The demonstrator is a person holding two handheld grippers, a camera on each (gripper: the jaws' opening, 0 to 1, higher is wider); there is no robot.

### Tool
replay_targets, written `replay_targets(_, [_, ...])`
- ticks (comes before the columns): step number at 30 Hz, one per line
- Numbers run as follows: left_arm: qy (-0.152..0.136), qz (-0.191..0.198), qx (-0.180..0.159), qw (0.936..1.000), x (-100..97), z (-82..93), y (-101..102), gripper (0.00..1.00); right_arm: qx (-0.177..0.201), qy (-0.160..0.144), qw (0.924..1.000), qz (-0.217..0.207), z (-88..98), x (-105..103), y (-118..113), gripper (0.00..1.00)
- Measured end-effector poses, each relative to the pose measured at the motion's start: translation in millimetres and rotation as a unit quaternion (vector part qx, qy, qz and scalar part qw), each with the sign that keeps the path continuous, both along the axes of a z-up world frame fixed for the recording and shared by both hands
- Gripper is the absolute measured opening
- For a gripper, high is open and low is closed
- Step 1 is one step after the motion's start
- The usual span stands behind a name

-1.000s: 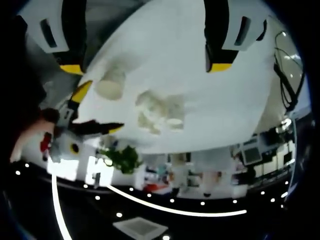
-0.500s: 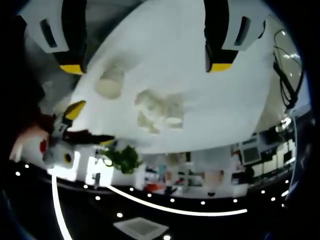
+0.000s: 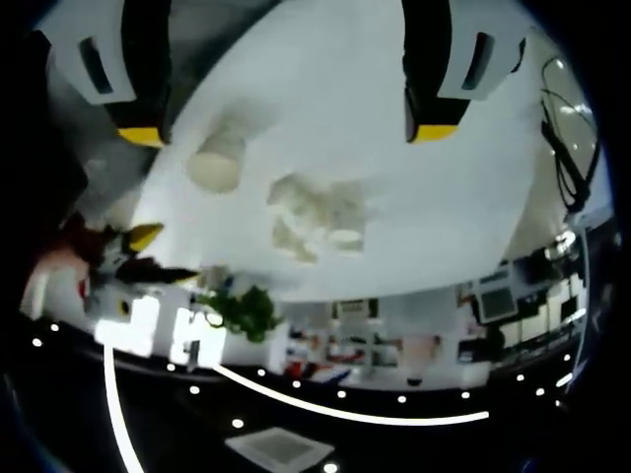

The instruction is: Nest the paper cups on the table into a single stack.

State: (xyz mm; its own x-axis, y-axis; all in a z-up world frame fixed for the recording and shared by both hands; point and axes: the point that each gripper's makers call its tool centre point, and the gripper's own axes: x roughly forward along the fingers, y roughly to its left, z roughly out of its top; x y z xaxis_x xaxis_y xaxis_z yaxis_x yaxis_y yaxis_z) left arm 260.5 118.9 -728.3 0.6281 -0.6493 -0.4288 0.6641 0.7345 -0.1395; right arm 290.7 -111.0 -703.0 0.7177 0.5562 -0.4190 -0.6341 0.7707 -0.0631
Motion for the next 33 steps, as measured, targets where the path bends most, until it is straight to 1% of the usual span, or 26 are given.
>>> replay_targets(7, [0.001, -0.005, -0.001, 1.0000, 3.3, -0.2, -5, 0.97, 0.000, 0.005, 0.9992, -0.041, -0.3, 0, -27, 1.00])
replay_targets(14, [0.000, -0.017, 0.005, 0.9999, 7.8, 0.0, -9, 0.97, -0.002, 0.003, 0.9979, -0.064, 0.3, -3, -41, 1.00])
replay_targets(23, [-0.005, -0.020, 0.006, 0.9998, 21.1, 3.9, -15, 0.97, 0.002, 0.012, 0.9974, -0.071, -2.1, -4, -45, 1.00])
replay_targets(27, [-0.003, -0.024, 0.008, 0.9997, 25.2, 1.3, -19, 0.97, 0.000, 0.017, 0.9976, -0.068, -3.6, -2, -43, 1.00])
replay_targets(31, [-0.003, -0.024, 0.005, 0.9997, 31.3, 0.8, -22, 0.97, 0.001, 0.016, 0.9980, -0.062, -1.3, -2, -41, 1.00])
replay_targets(33, [0.002, -0.025, 0.007, 0.9997, 35.7, -4.0, -25, 0.97, 0.004, 0.022, 0.9981, -0.058, -2.2, -2, -39, 1.00])
